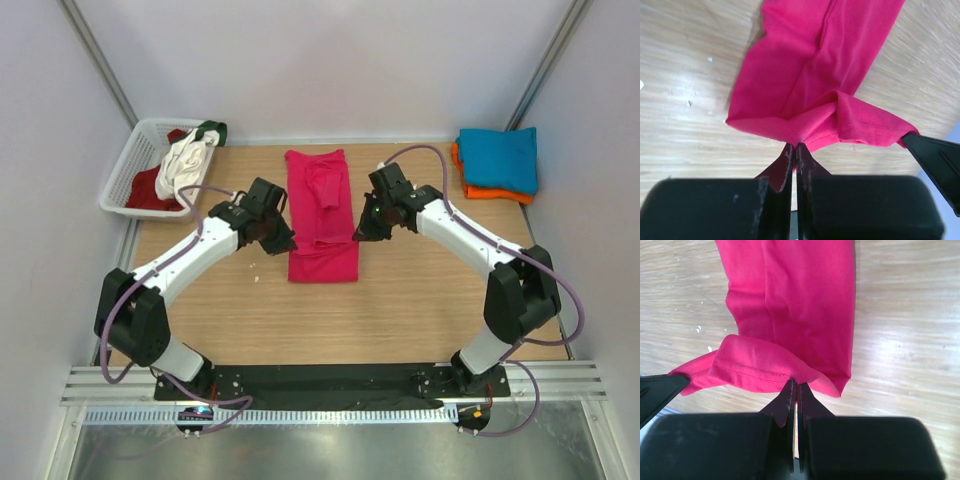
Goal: Fold and stack the t-shirts
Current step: Fold the tshirt
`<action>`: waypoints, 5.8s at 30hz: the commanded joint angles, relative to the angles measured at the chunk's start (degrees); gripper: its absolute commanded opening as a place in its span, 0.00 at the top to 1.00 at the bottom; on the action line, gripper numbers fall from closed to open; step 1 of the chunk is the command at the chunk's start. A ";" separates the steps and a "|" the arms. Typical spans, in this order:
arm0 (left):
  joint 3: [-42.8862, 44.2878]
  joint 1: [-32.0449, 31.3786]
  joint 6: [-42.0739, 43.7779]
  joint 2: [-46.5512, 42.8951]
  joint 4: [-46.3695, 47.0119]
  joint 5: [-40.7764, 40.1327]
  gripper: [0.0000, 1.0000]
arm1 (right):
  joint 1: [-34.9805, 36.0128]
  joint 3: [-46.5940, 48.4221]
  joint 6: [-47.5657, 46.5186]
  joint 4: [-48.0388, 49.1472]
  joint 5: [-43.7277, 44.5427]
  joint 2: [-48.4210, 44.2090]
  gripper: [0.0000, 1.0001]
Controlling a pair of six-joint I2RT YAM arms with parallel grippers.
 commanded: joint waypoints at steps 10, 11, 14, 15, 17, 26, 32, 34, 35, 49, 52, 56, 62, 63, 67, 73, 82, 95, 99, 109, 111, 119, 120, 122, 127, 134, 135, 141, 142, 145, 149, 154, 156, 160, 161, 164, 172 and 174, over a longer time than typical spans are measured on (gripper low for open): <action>10.03 4.83 3.96 12.34 3.43 3.68 1.00 | -5.30 13.20 -8.80 -1.39 -5.85 12.82 0.99; 10.30 5.01 4.13 13.05 3.60 3.77 1.00 | -5.65 13.73 -9.07 -1.65 -5.94 14.39 0.99; 11.88 5.89 4.66 15.69 3.78 3.86 1.00 | -6.09 15.40 -9.69 -1.92 -6.20 16.94 0.99; 12.14 6.06 4.84 16.30 3.69 3.94 1.00 | -6.44 15.76 -9.77 -2.01 -6.38 17.48 0.99; 13.02 6.68 5.01 17.44 3.52 3.95 1.00 | -6.71 17.25 -10.21 -1.83 -7.17 19.14 0.99; 15.31 8.70 5.63 21.31 3.34 4.03 1.00 | -6.88 21.82 -11.44 -2.36 -7.44 24.42 0.99; 16.45 10.19 5.81 23.78 3.60 4.30 1.00 | -7.50 25.07 -12.32 -3.77 -7.60 27.76 0.99; 16.72 10.37 6.33 25.00 4.31 4.73 1.00 | -7.68 26.56 -12.67 -4.55 -7.43 28.56 0.99; 17.59 10.37 6.59 25.53 4.31 5.69 1.00 | -7.68 27.09 -12.76 -4.99 -7.26 29.52 0.99; 23.31 10.55 7.74 29.93 2.64 6.49 1.00 | -8.91 34.92 -13.82 -7.98 -9.36 34.18 0.99; 23.31 10.55 7.39 29.84 2.73 6.32 1.00 | -8.82 35.01 -14.17 -7.81 -9.19 33.92 0.99; 24.36 10.63 7.39 29.84 2.81 6.40 1.00 | -8.82 36.76 -14.34 -8.60 -9.54 34.44 0.99; 25.77 10.63 6.86 29.23 2.81 6.58 1.00 | -8.82 39.13 -14.61 -8.86 -10.42 34.09 0.99; 25.77 10.63 6.77 29.23 2.81 6.49 1.00 | -8.82 39.66 -14.70 -9.04 -10.59 34.18 0.99; 26.47 10.72 6.60 29.75 2.99 5.88 1.00 | -8.91 39.84 -15.05 -9.21 -10.59 35.32 0.99; 26.83 11.16 6.69 32.39 3.43 5.44 1.00 | -9.43 40.28 -15.66 -9.04 -9.81 37.96 0.91; 33.14 12.74 12.03 34.85 5.81 7.29 0.25 | -10.93 49.32 -17.59 -6.93 -16.39 38.05 0.35; 20.69 9.50 12.15 18.42 12.38 14.49 0.18 | -10.84 27.57 -10.49 5.26 -24.74 25.31 0.26; 10.43 6.86 6.09 17.28 20.97 14.23 0.11 | -10.58 21.57 -6.79 10.63 -25.98 23.64 0.06; 2.47 7.38 -1.22 21.31 41.74 12.56 0.11 | -10.49 17.43 0.77 22.42 -22.55 27.41 0.01; 3.00 7.90 -1.40 22.54 43.15 12.47 0.11 | -10.49 18.22 1.38 22.86 -22.11 28.20 0.01; 5.47 10.54 -2.01 27.03 44.56 13.52 0.13 | -10.58 22.00 1.91 21.63 -21.84 32.51 0.01; 5.73 10.72 -2.36 27.29 45.61 13.96 0.13 | -10.58 22.43 2.00 21.55 -21.58 32.86 0.01; 6.52 11.33 -2.02 28.35 45.97 13.79 0.13 | -10.49 23.40 2.44 22.16 -21.14 33.30 0.01; 12.49 12.22 0.97 30.98 43.33 12.30 0.13 | -10.84 27.87 4.11 22.77 -19.65 35.68 0.01; 20.58 13.01 9.40 36.52 41.23 10.98 0.13 | -11.63 31.75 3.41 21.64 -19.39 36.82 0.01; 21.11 13.01 11.58 36.44 41.14 11.06 0.13 | -11.63 31.93 2.63 21.37 -19.38 36.73 0.01; 18.93 12.83 19.51 26.01 29.73 9.05 0.13 | -11.90 32.11 -6.93 11.56 -16.41 32.61 0.01; 17.35 12.66 20.65 23.71 28.23 8.35 0.13 | -11.90 31.06 -8.27 9.79 -15.70 31.73 0.01; 10.06 11.43 20.40 16.06 22.61 6.23 0.13 | -11.81 25.20 -11.70 5.12 -12.80 26.90 0.01; 0.30 9.32 17.77 10.34 20.04 5.87 0.15 | -11.63 15.34 -13.20 2.04 -10.33 20.57 0.02; -8.06 6.95 14.33 8.49 20.13 6.84 0.23 | -9.62 1.89 -11.80 5.81 -11.12 13.97 0.10; -9.12 6.68 13.89 8.66 21.27 7.37 0.27 | -9.00 -0.58 -10.75 7.21 -11.04 13.09 0.13; -11.84 6.15 13.72 8.75 23.29 6.93 0.30 | -7.94 -6.30 -9.42 11.00 -11.56 11.86 0.22; -12.19 5.98 13.72 8.84 23.82 6.50 0.31 | -7.59 -6.48 -9.42 11.17 -11.56 12.03 0.23; -12.99 6.15 14.16 9.80 25.93 6.49 0.35 | -6.89 -7.09 -9.25 12.32 -11.91 13.00 0.29; -13.17 6.06 14.95 13.67 28.65 6.58 0.46 | -4.95 -6.21 -9.42 13.37 -10.77 15.20 0.42; -13.34 6.15 15.12 13.93 28.83 5.88 0.55 | -4.86 -6.39 -9.42 13.90 -10.42 15.46 0.53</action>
